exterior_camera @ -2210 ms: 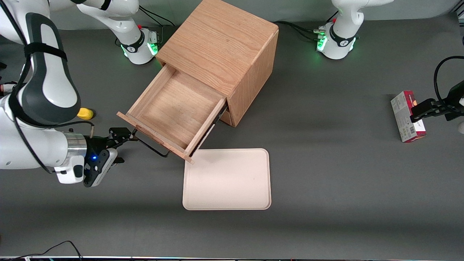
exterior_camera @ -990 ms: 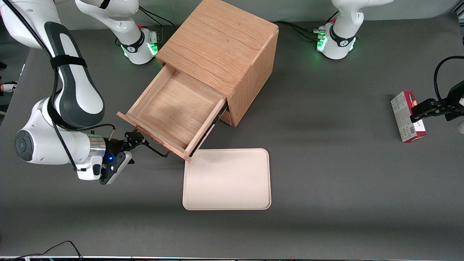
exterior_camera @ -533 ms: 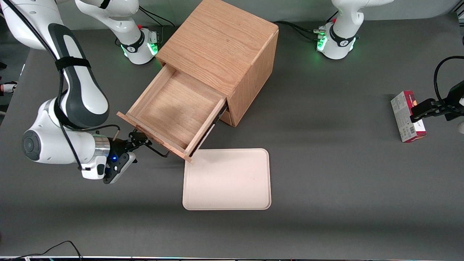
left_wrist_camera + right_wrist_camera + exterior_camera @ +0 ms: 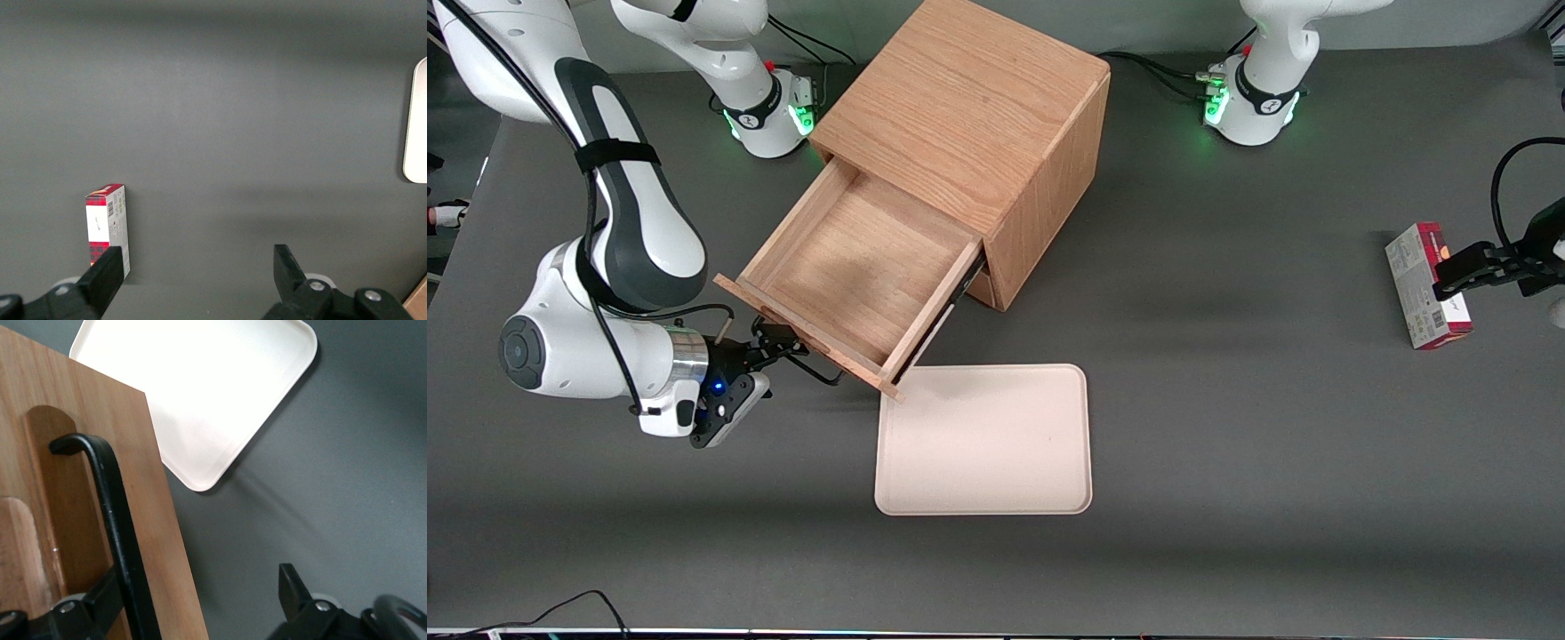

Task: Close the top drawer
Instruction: 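Lower the right gripper against the drawer front beside the black handle, then push the drawer front with the right gripper into the cabinet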

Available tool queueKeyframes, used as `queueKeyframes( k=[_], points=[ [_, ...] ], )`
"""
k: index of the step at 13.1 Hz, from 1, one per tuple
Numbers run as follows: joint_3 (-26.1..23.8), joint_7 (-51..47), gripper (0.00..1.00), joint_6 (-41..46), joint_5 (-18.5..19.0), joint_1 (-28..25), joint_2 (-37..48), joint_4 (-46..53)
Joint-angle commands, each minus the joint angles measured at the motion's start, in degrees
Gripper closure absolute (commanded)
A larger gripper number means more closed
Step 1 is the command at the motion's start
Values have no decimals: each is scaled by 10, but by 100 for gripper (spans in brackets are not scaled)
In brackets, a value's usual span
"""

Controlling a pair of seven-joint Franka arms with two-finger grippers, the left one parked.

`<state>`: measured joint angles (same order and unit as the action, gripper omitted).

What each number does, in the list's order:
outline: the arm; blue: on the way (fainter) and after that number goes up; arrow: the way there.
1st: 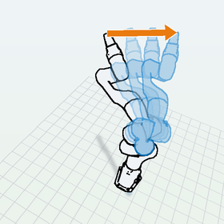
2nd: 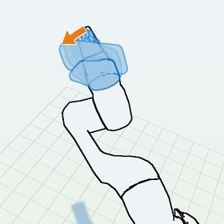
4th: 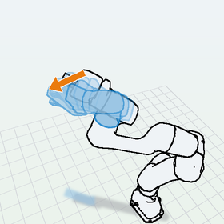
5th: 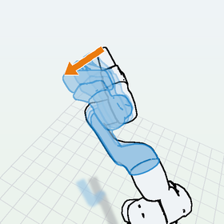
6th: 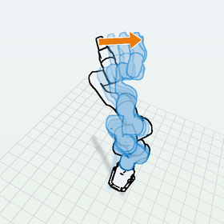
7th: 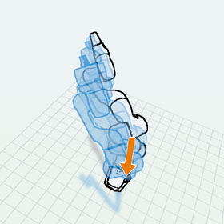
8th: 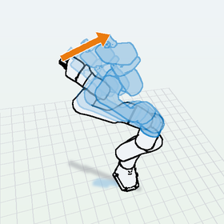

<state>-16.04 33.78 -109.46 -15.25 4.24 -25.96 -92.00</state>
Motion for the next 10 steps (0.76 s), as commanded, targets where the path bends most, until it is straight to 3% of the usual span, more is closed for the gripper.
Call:
queueKeyframes(
  k=[1,10],
  points=[
    [-14,-29,0,-31,-5,0,35,-52],
    [-29,-40,0,-36,-28,2,100,-121]
  ],
)
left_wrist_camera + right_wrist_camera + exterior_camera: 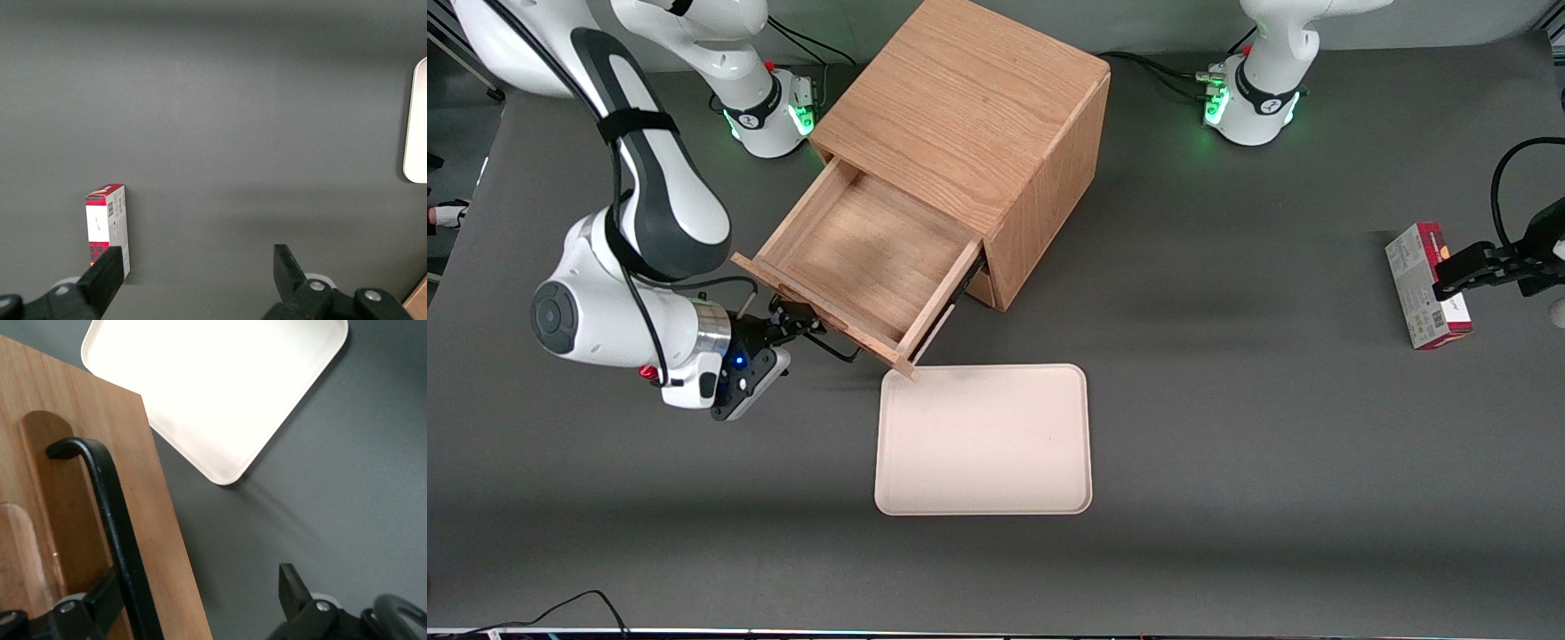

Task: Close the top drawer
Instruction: 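Push the drawer front with the right gripper into the cabinet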

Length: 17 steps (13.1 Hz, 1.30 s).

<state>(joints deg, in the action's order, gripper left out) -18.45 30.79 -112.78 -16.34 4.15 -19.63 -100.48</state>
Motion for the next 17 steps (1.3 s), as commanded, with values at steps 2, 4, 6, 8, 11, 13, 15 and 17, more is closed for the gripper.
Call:
queueKeyframes(
  k=[2,4,6,8,11,13,15,17],
  points=[
    [-4,-10,0,0,-26,2,38,-37],
    [-5,-14,0,0,-29,2,46,-46],
    [-12,-18,0,-1,-44,2,55,-58],
    [-12,-27,0,-1,-47,2,62,-66],
    [-22,-36,0,0,-50,2,71,-74],
    [-30,-44,0,0,-54,2,79,-79],
    [-34,-54,0,-2,-55,2,86,-86],
    [-35,-55,0,-5,-55,2,90,-96]
  ],
)
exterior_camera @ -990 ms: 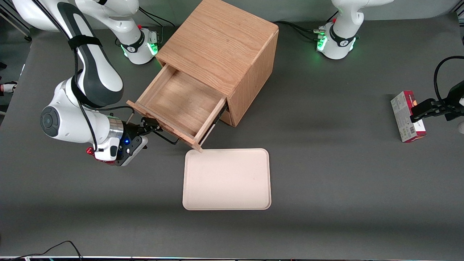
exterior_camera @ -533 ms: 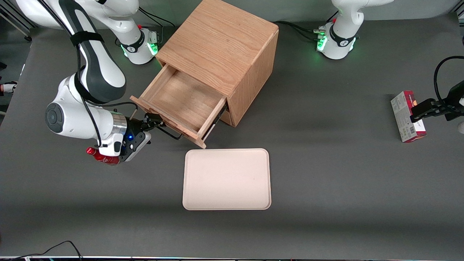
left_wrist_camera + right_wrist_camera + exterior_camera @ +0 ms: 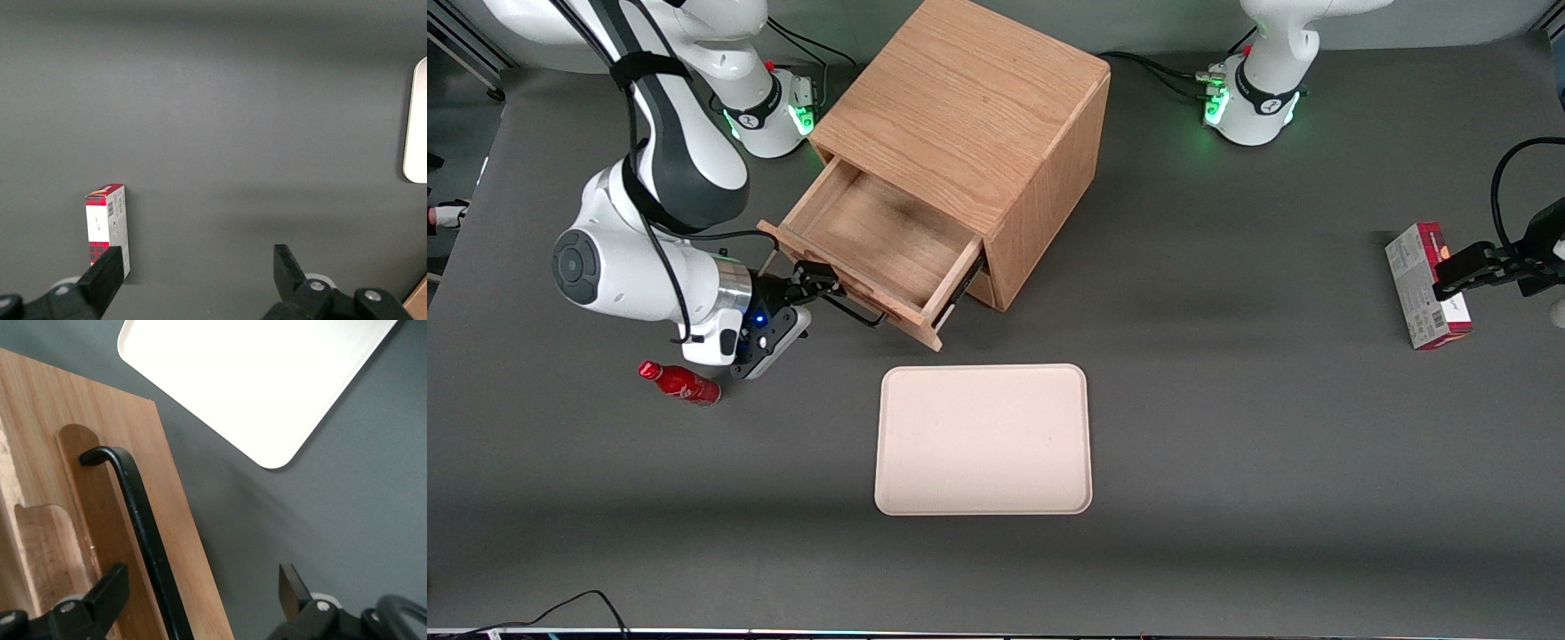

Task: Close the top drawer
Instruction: 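Push the drawer front with the right gripper into the cabinet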

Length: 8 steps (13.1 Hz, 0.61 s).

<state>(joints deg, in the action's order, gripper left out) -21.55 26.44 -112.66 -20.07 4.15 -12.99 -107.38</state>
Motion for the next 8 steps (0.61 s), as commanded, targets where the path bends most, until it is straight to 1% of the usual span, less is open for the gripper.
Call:
queueKeyframes(
  k=[1,4,6,8],
  points=[
    [-6,-10,0,-7,-17,2,27,-30],
    [-7,-11,0,-17,-19,2,35,-45],
    [-7,-10,0,-25,-32,2,43,-60],
    [-15,-11,0,-27,-35,2,47,-64]
  ],
)
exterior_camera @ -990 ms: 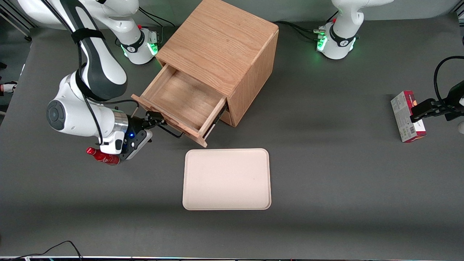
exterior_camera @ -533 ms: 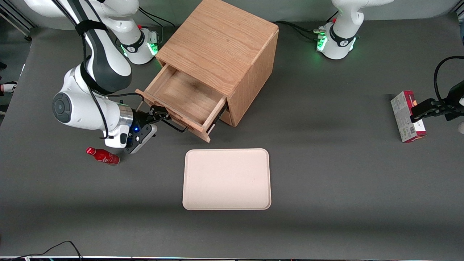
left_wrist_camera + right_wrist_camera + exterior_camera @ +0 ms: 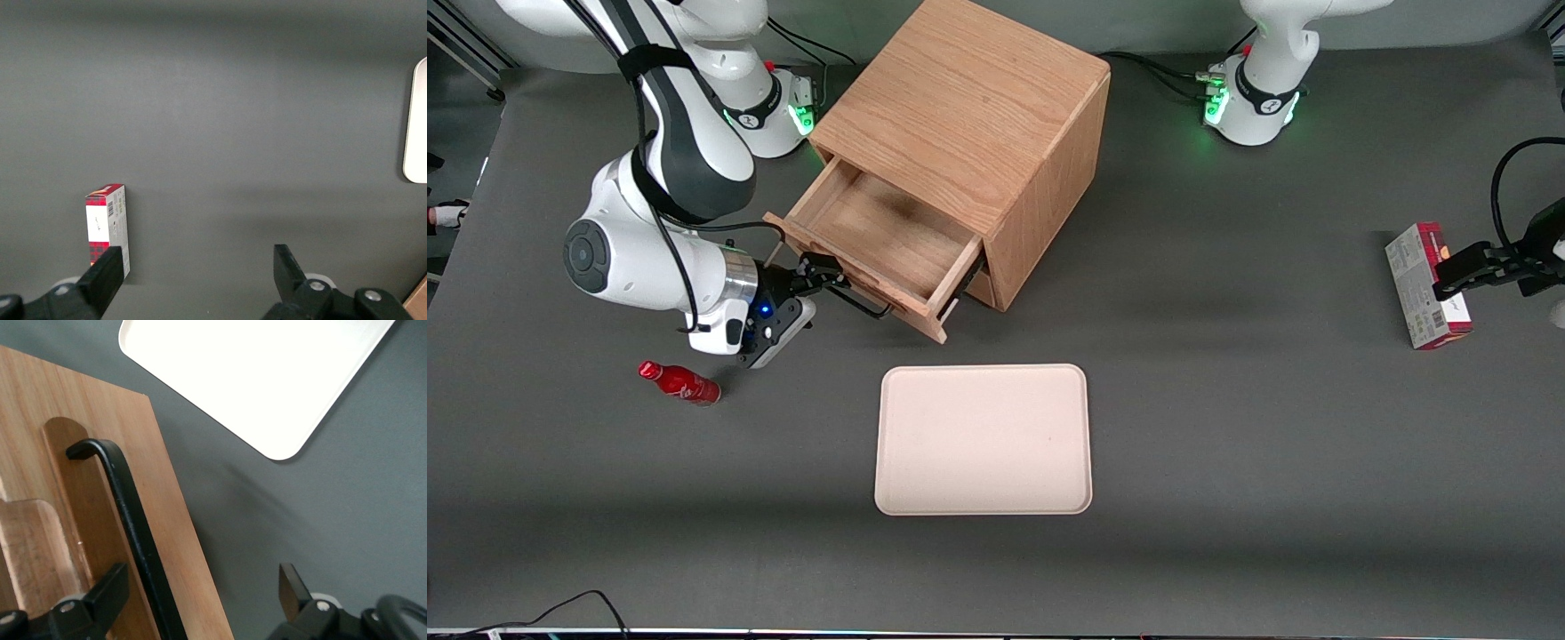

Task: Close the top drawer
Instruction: 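Push the drawer front with the right gripper into the cabinet, then keep pushing the drawer with the right gripper until flush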

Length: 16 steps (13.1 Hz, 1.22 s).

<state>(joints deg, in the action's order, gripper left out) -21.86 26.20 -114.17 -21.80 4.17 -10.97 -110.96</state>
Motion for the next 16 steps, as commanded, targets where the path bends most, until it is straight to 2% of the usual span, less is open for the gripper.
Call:
queueKeyframes(
  k=[1,9,11,16],
  points=[
    [-15,-10,0,-20,-24,1,30,-36],
    [-37,-35,0,-37,-32,1,63,-77],
    [-45,-35,0,-41,-54,0,81,-94],
    [-64,-35,0,-63,-69,2,105,-131]
  ],
)
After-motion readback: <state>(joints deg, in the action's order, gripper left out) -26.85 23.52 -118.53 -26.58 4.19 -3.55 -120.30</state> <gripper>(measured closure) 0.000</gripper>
